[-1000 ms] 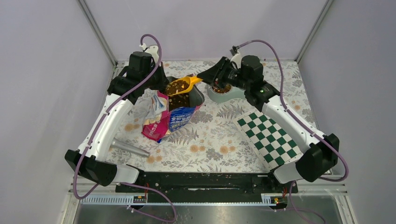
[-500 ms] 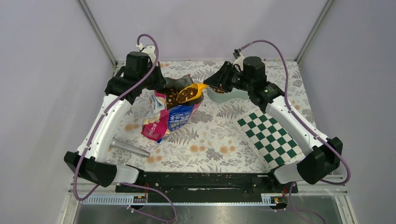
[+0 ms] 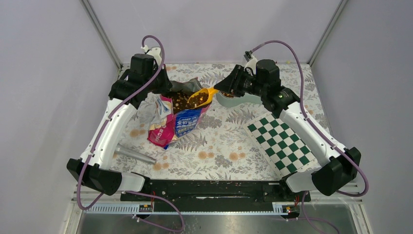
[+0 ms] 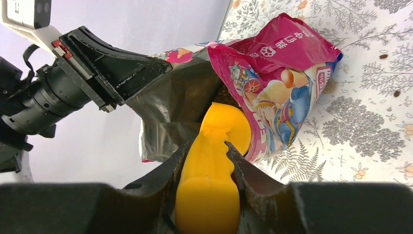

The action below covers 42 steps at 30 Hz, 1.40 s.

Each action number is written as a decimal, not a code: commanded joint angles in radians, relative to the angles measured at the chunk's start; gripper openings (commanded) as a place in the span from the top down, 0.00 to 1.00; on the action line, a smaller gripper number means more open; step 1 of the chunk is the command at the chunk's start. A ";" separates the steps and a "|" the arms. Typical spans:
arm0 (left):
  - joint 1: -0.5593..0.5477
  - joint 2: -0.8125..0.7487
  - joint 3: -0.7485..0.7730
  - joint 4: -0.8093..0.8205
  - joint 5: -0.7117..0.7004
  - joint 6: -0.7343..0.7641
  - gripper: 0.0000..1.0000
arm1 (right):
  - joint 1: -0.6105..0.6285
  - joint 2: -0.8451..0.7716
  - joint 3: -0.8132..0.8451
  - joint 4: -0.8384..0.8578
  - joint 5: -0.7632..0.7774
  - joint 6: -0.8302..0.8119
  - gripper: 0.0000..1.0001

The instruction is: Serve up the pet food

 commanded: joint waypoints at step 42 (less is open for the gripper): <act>0.105 -0.105 0.001 0.022 -0.109 -0.045 1.00 | -0.150 -0.055 -0.427 1.080 -0.040 0.620 1.00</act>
